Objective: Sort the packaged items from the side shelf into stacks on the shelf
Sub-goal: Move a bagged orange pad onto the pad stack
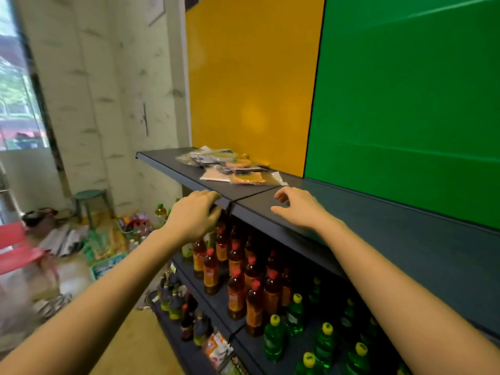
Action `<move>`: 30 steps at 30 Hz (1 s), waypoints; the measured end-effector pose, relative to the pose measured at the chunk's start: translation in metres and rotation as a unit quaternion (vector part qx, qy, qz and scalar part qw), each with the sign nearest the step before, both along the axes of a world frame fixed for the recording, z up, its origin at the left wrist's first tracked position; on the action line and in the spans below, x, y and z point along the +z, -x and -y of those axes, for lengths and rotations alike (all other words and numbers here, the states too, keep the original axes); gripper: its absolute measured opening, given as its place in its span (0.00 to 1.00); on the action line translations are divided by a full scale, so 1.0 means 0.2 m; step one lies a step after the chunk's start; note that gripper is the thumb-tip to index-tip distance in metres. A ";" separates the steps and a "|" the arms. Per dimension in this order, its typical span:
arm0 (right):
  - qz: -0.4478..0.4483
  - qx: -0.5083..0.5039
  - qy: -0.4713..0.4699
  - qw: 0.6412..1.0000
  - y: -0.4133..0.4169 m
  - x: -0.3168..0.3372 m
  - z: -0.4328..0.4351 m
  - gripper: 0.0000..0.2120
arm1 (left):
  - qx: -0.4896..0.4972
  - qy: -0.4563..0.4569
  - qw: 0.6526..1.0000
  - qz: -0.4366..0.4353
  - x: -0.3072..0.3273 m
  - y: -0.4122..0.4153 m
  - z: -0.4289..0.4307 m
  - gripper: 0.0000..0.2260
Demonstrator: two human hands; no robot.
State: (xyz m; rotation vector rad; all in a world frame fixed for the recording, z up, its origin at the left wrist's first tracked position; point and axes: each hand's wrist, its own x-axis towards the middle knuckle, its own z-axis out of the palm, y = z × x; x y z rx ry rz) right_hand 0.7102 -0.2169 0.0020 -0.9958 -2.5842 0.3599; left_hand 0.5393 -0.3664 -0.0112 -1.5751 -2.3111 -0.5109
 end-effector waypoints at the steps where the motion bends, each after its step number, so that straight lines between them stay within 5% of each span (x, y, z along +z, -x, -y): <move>1: -0.005 -0.010 0.012 1.000 0.09 0.00 -0.02 0.20 | -0.005 0.002 1.000 -0.004 0.00 0.08 -0.01 0.18; 13: -0.074 -0.129 0.157 0.976 0.75 -0.08 -0.24 0.18 | -0.081 0.034 0.996 -0.005 -0.12 0.78 -0.21 0.17; 22: -0.029 -0.274 0.116 0.954 1.01 -0.16 -0.58 0.25 | -0.114 0.020 0.993 -0.012 -0.09 1.10 -0.59 0.16; 28: -0.135 -0.305 0.190 0.923 1.13 -0.15 -0.85 0.45 | -0.140 0.008 0.990 0.005 -0.05 1.30 -0.94 0.15; 30: -0.184 -0.301 0.205 0.913 1.16 -0.13 -0.93 0.41 | -0.151 0.014 0.988 -0.013 -0.05 1.35 -1.05 0.15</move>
